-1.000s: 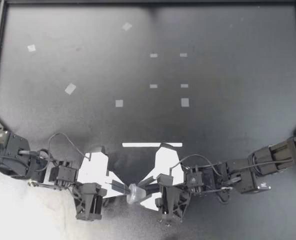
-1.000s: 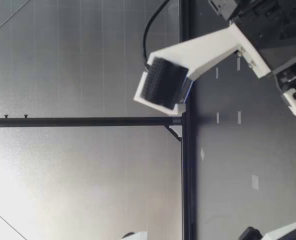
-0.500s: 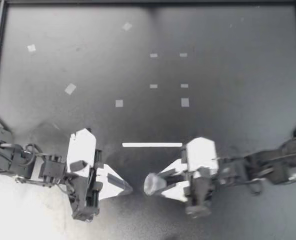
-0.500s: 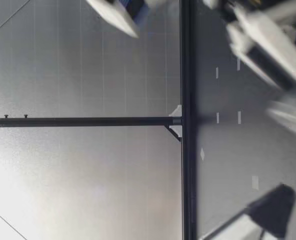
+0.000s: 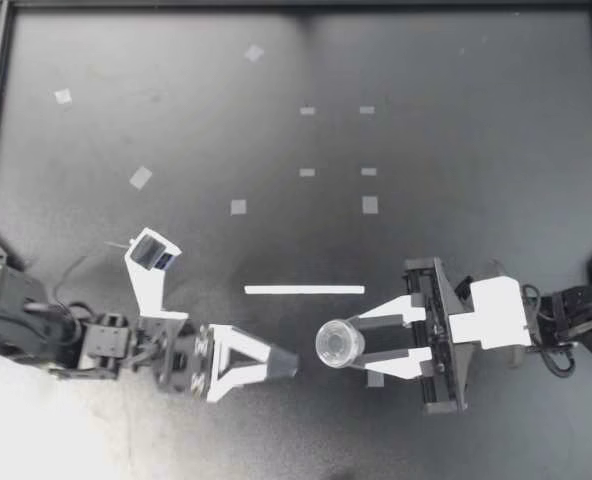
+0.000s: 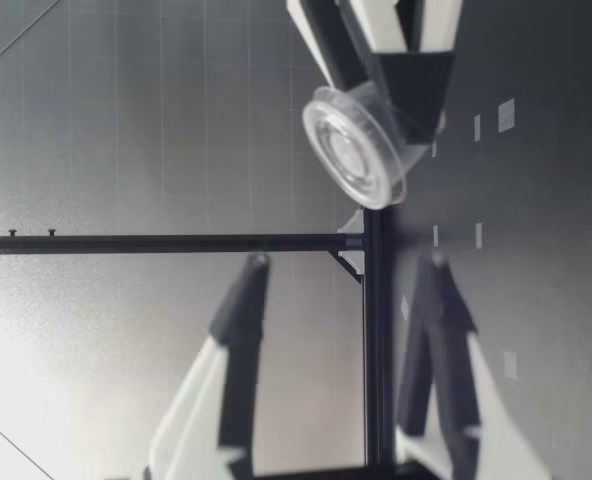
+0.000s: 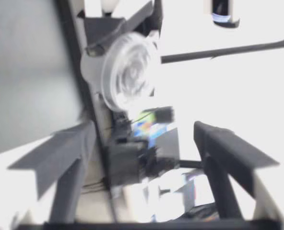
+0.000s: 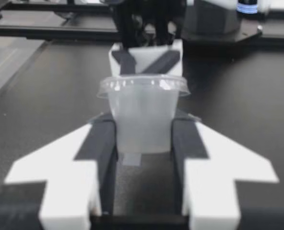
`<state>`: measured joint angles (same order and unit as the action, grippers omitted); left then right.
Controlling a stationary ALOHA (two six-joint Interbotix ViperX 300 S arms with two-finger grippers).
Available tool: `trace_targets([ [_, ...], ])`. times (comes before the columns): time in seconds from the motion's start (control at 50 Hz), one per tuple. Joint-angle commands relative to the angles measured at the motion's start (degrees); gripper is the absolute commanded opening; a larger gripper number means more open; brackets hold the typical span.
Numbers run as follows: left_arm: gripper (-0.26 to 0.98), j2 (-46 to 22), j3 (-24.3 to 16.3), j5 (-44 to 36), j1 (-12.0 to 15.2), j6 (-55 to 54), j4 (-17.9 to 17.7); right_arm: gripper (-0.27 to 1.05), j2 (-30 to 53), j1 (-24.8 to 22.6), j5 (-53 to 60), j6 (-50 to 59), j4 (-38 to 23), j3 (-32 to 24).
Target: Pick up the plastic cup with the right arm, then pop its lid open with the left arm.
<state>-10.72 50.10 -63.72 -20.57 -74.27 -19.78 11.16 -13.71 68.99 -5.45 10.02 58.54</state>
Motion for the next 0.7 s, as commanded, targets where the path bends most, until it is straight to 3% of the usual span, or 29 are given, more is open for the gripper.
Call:
trace_targets([
  [0.0, 0.75, -0.9, -1.9, -1.1, -0.2, -1.0, -0.2, 0.31, -1.9, 0.1, 0.8, -0.1, -0.4, -0.9],
  [0.3, 0.75, 0.4, -2.5, -1.6, -0.1, 2.1, -0.1, 0.31, -0.3, 0.1, -0.1, 0.3, -1.3, -2.5],
  [0.54, 0.75, 2.7, -6.3, -2.2, -0.1, 8.2, 0.6, 0.31, 6.9, 0.5, -5.1, 2.3, 0.8, -3.6],
  [0.68, 0.74, 3.7, -5.4, -3.1, -0.2, 11.4, 0.7, 0.31, 6.7, 0.4, -6.0, 5.6, 0.5, -3.0],
])
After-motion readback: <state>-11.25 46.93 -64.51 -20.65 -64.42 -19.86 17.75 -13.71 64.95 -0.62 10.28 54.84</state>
